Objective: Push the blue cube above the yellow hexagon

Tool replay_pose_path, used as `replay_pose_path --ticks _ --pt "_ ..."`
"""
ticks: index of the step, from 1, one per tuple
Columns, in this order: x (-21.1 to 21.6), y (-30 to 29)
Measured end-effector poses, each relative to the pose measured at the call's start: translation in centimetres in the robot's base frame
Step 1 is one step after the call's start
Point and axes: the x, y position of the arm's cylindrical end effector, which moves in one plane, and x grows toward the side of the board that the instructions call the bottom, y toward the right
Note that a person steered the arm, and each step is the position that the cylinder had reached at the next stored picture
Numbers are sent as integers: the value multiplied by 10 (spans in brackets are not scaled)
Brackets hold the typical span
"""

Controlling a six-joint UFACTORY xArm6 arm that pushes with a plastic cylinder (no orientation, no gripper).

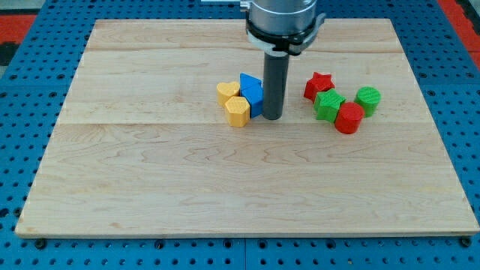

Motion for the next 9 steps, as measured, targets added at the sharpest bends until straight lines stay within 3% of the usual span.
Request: replay_pose_path --ticks 1,3,6,9 --pt "2 50" --pt "-14 64" --pt "-16 31" --pt "-16 -60"
